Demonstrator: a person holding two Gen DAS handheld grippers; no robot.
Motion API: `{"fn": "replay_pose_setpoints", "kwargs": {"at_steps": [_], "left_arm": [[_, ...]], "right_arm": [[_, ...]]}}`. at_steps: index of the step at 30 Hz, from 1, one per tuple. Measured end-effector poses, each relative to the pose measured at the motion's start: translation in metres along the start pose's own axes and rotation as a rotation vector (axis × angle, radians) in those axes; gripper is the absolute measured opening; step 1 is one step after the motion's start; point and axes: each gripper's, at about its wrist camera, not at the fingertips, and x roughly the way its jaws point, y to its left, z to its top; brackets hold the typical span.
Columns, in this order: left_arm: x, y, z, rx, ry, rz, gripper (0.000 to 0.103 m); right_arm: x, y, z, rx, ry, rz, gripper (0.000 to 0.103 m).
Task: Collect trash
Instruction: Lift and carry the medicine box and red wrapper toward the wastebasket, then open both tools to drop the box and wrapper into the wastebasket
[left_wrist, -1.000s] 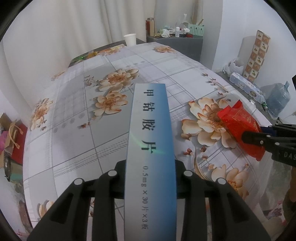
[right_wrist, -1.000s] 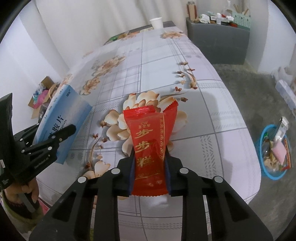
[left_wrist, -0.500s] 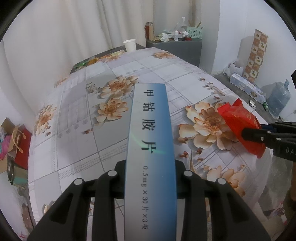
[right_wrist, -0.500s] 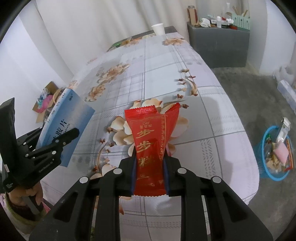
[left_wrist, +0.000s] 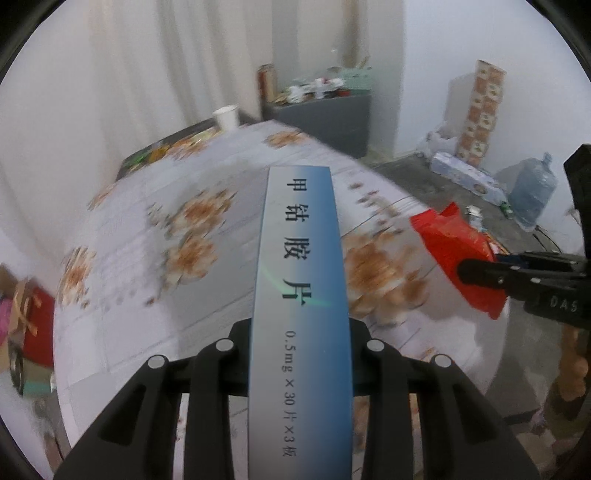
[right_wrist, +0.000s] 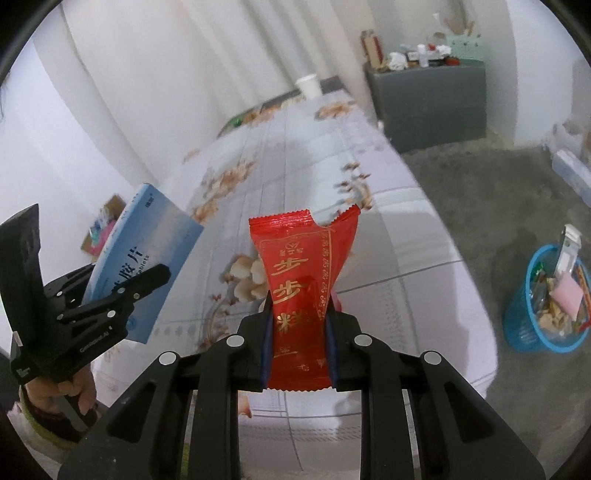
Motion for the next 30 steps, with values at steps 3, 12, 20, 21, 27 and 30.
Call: {"fn": "replay_pose_setpoints", "kwargs": {"at_steps": [3,12,20,21,27,30], "left_arm": [[0.0,-0.022,0.027,0.055,-0.02,-0.068,0.031],[0.038,-0.128,0.106,0.18,0.024,-0.334,0.031],[0.121,-0.255,0.158,0.243,0.224,-0.508,0.031],[0.137,-0.27,0.162,0.249,0.258,-0.515,0.031],[0.245,-0.329,0.172,0.193,0.494,-0.478,0.031],[0.291,-0.348,0.169,0.195,0.568,-0.434,0.031]], "right_arm": [[-0.016,-0.018,-0.001,0.055,-0.058,0.016,0.021],[-0.081,-0.132,-0.024,0.34,-0.241,-0.066,0.021],[-0.123,-0.244,-0.079,0.637,-0.323,-0.221,0.021],[-0.126,-0.256,-0.086,0.671,-0.325,-0.234,0.021],[-0.122,-0.302,-0.118,0.798,-0.306,-0.262,0.021],[-0.115,-0.315,-0.126,0.833,-0.286,-0.258,0.021]]}}
